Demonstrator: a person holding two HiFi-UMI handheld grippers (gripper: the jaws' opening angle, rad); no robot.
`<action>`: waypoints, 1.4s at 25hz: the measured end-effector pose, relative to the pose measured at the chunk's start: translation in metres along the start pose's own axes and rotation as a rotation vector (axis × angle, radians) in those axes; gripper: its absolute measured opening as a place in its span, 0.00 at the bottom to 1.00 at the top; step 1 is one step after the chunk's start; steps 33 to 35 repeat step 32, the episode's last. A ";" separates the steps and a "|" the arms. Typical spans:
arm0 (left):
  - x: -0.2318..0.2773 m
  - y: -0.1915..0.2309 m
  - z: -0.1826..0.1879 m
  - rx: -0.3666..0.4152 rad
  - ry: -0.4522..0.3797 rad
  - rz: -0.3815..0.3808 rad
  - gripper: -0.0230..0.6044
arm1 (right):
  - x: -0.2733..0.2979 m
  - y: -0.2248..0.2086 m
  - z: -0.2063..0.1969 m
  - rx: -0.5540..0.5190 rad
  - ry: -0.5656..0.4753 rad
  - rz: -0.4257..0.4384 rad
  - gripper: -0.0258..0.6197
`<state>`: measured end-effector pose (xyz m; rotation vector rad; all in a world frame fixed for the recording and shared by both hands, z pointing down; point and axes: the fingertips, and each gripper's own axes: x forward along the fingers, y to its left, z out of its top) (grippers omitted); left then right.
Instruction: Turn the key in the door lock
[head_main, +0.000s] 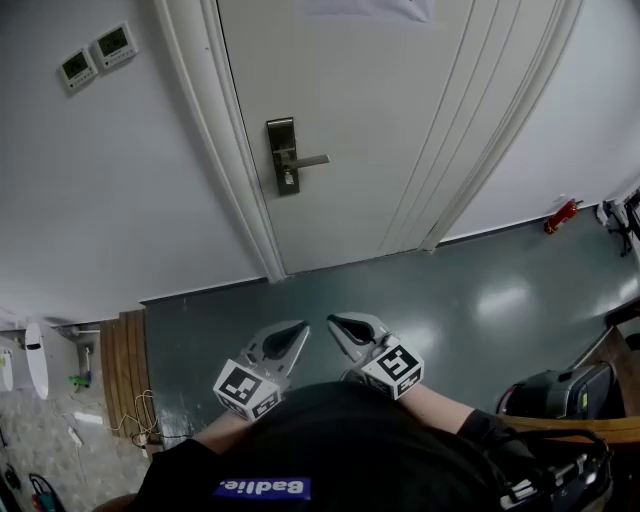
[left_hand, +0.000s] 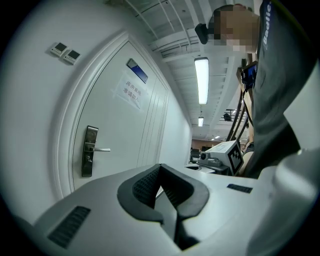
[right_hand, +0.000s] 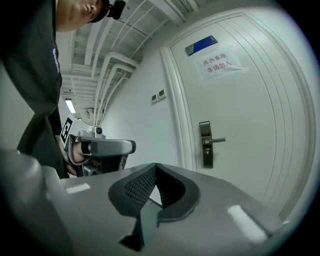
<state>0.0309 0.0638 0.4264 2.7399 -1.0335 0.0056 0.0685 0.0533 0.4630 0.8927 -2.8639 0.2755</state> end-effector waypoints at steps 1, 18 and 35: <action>-0.003 0.001 -0.001 -0.001 0.000 -0.004 0.03 | 0.002 0.006 0.001 -0.012 -0.006 0.007 0.04; -0.030 0.009 0.003 0.034 0.001 -0.054 0.03 | 0.025 0.043 0.001 -0.058 0.001 0.003 0.04; -0.036 0.004 0.006 0.032 -0.004 -0.069 0.03 | 0.024 0.050 -0.003 -0.059 0.011 -0.010 0.04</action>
